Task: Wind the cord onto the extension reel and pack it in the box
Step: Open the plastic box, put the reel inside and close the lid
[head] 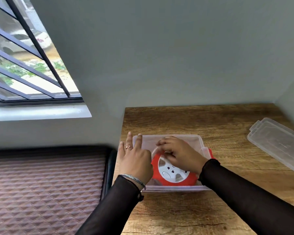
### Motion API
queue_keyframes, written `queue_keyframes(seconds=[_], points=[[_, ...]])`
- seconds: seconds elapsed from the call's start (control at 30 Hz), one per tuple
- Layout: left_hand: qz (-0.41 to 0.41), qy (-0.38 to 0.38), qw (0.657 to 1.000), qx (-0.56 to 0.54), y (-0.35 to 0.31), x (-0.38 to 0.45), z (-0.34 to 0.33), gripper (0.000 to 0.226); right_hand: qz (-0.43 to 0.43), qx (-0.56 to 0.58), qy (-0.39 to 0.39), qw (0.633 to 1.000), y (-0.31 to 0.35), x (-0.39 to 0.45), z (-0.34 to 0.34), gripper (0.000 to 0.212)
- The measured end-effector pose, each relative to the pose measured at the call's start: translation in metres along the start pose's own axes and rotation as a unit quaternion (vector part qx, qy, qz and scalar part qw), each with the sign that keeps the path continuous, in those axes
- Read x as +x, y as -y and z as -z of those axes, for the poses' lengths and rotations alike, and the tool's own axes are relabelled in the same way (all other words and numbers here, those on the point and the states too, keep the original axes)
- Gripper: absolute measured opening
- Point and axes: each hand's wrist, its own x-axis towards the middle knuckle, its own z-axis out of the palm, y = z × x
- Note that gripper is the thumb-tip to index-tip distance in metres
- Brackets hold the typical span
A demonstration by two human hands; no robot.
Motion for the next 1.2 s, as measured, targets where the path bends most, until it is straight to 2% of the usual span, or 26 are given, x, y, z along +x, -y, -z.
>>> queue_keyframes(seconds=[0.1,0.23,0.3,0.4,0.5,0.63,0.7,0.77,0.87,0.93,1.03,1.1,1.13,1.2], points=[[-0.06,-0.048,0.997,-0.018,-0.027,0.012,0.006,0.031,-0.042,0.132,-0.087,0.987,0.0,-0.011,0.019,0.027],[-0.176,-0.115,0.975,-0.067,-0.084,0.036,0.016,0.031,-0.103,0.103,-0.255,0.956,-0.03,-0.046,0.059,0.028],[-0.225,-0.114,0.964,-0.083,-0.12,0.049,0.016,0.031,-0.172,0.081,-0.298,0.935,-0.057,-0.073,0.079,0.025],[-0.289,-0.066,0.953,-0.067,-0.182,0.068,0.004,0.044,-0.321,-0.01,-0.291,0.901,-0.109,-0.132,0.107,0.024],[-0.322,0.014,0.947,-0.014,-0.234,0.081,-0.015,0.063,-0.455,-0.095,-0.222,0.857,-0.153,-0.19,0.128,0.044],[-0.338,0.083,0.936,0.043,-0.283,0.09,-0.036,0.072,-0.545,-0.166,-0.131,0.811,-0.184,-0.233,0.137,0.042],[-0.347,0.105,0.931,0.047,-0.299,0.091,-0.042,0.075,-0.532,-0.251,-0.058,0.807,-0.19,-0.242,0.134,0.034],[-0.352,0.128,0.926,0.036,-0.307,0.094,-0.046,0.077,-0.499,-0.301,-0.029,0.812,-0.194,-0.245,0.129,0.029],[-0.355,0.187,0.916,0.018,-0.309,0.1,-0.048,0.085,-0.462,-0.332,-0.036,0.822,-0.198,-0.249,0.122,0.03],[-0.342,0.188,0.921,0.009,-0.305,0.105,-0.048,0.091,-0.436,-0.321,-0.079,0.837,-0.195,-0.247,0.125,0.029],[-0.29,0.118,0.949,-0.031,-0.293,0.117,-0.036,0.101,-0.369,-0.3,-0.188,0.859,-0.174,-0.225,0.15,0.02],[-0.26,0.053,0.96,-0.09,-0.281,0.125,-0.022,0.114,-0.318,-0.303,-0.229,0.869,-0.152,-0.202,0.173,0.012],[-0.242,0.021,0.959,-0.148,-0.272,0.128,-0.014,0.122,-0.294,-0.306,-0.232,0.875,-0.14,-0.189,0.183,0.01],[-0.207,-0.042,0.934,-0.289,-0.248,0.132,0.007,0.132,-0.25,-0.296,-0.225,0.894,-0.118,-0.163,0.2,0.004]])
